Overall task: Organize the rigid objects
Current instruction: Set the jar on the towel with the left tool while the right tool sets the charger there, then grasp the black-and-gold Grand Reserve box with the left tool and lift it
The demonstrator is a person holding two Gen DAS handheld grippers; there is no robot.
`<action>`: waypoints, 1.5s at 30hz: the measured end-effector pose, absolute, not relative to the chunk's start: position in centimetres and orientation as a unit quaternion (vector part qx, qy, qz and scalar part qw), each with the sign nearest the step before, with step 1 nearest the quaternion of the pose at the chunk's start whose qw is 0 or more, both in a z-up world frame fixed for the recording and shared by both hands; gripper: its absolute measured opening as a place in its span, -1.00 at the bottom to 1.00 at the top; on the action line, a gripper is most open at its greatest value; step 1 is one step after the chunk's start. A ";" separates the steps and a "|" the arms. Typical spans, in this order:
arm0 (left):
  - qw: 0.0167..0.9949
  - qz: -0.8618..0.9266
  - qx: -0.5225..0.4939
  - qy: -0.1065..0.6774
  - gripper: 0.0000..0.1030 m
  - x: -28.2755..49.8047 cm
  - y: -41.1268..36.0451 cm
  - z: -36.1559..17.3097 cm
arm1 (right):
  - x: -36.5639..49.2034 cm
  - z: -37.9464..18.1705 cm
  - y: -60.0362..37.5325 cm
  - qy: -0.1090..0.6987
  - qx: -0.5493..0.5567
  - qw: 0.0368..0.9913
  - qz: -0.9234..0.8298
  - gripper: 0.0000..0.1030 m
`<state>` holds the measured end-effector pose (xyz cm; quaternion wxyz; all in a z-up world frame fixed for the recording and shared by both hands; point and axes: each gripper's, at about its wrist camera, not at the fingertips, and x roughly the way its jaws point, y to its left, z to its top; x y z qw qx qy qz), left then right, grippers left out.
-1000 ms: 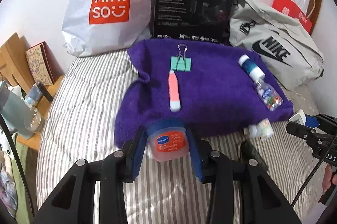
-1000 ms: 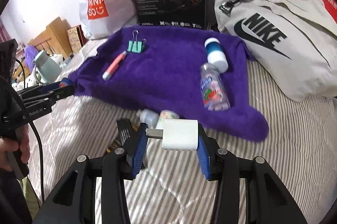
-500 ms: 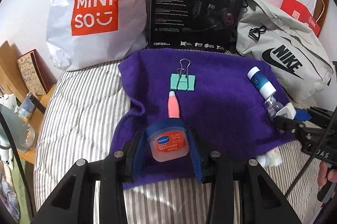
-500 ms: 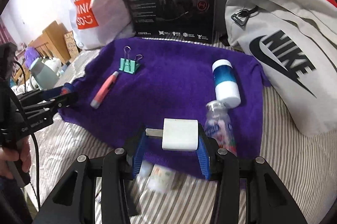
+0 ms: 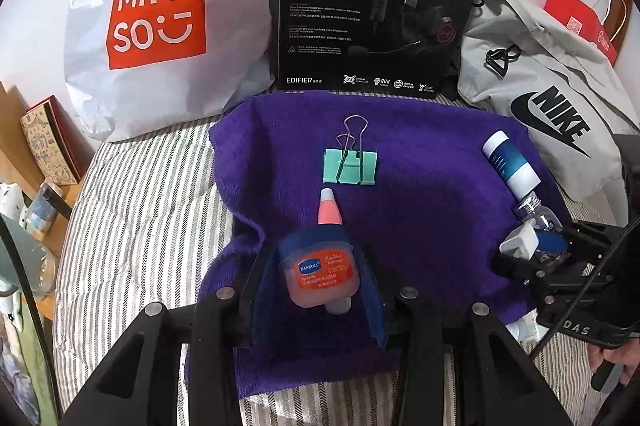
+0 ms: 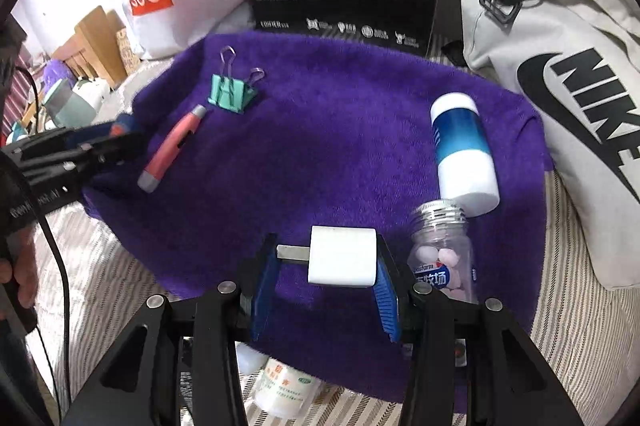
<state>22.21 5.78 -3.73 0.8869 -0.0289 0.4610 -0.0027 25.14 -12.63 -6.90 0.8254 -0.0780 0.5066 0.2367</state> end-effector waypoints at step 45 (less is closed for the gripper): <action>0.875 -0.024 0.032 0.483 -0.16 27.2 0.0 -7.1 | 19.8 -2.3 -22.4 0.487 -0.046 0.851 0.191 0.26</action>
